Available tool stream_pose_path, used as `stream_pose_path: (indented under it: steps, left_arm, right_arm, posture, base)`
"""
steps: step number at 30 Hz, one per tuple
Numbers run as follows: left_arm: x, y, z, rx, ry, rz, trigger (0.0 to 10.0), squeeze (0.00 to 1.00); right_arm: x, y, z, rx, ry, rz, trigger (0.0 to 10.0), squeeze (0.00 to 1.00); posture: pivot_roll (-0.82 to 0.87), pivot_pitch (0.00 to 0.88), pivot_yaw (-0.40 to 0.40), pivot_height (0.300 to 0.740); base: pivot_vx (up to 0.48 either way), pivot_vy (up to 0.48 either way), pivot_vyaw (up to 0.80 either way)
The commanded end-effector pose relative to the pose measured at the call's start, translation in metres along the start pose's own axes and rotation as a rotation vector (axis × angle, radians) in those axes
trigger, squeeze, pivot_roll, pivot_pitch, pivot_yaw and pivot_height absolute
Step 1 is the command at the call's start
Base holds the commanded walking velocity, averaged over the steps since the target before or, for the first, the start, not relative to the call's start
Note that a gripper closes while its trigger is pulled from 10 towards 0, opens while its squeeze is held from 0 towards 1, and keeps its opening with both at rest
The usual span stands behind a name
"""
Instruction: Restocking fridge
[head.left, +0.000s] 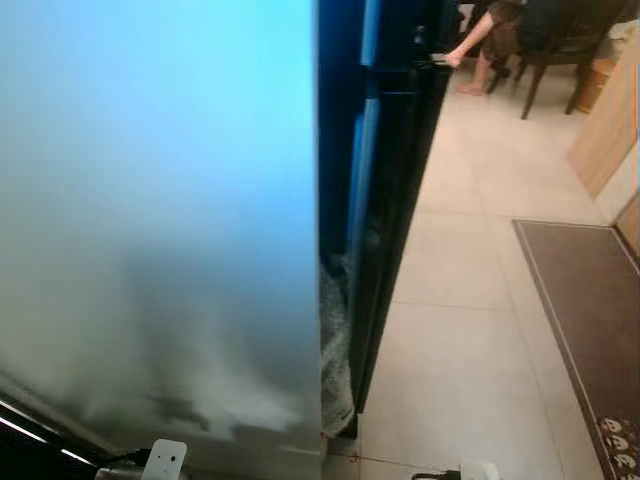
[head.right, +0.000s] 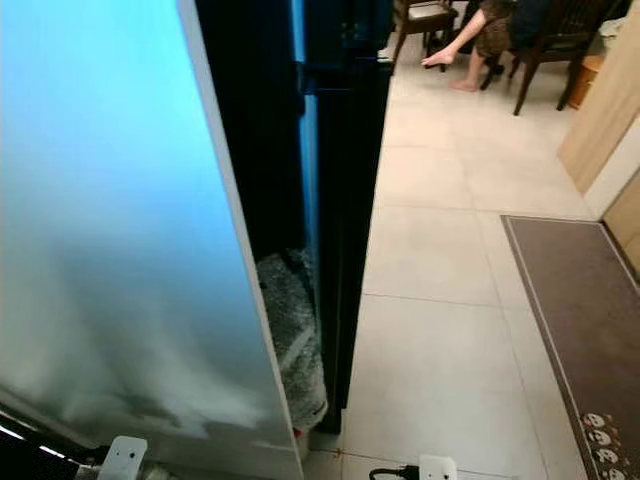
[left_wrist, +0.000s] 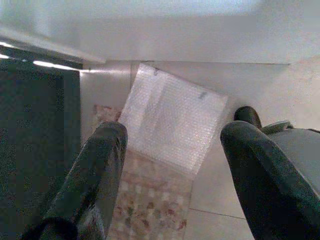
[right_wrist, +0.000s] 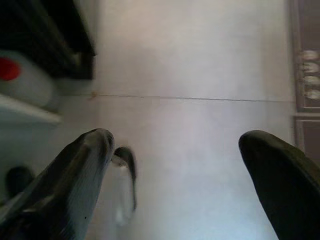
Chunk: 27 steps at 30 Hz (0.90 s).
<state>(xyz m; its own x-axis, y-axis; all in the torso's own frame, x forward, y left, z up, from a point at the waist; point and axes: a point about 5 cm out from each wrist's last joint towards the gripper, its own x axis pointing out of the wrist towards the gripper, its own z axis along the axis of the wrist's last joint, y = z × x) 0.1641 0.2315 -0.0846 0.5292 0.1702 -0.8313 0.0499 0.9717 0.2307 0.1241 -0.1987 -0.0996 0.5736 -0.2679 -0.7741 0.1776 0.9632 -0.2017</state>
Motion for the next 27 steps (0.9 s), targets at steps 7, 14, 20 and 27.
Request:
stream_pose_path:
  steps: [7,14,20,27]
  left_arm:
    - [0.0,-0.001,-0.001,-0.002,0.005,0.004,10.0,0.0]
    - [-0.001,0.0,-0.005,-0.009,0.013,0.013,10.0,0.0]
    - [-0.001,0.0,-0.004,-0.01,0.007,0.013,10.0,0.0]
    - [-0.001,0.0,-0.003,-0.012,0.002,0.021,10.0,0.0]
  right_arm:
    - [0.001,-0.036,0.055,0.064,-0.357,-0.179,10.0,0.0]
    - [-0.003,-0.037,0.064,0.086,-0.441,-0.183,10.0,0.0]
    - [-0.015,-0.048,0.099,0.064,-0.658,-0.186,10.0,0.0]
    - [-0.02,-0.047,0.155,0.046,-0.819,-0.132,10.0,0.0]
  posture:
    - [-0.18,0.0,0.044,0.74]
    - [-0.19,0.0,0.041,0.74]
    - [-0.19,0.0,0.049,0.74]
    - [-0.19,0.0,0.05,0.74]
  base:
    - [0.0,0.0,0.0]
    - [0.0,0.0,0.0]
    - [0.0,0.0,0.0]
    - [0.0,0.0,0.0]
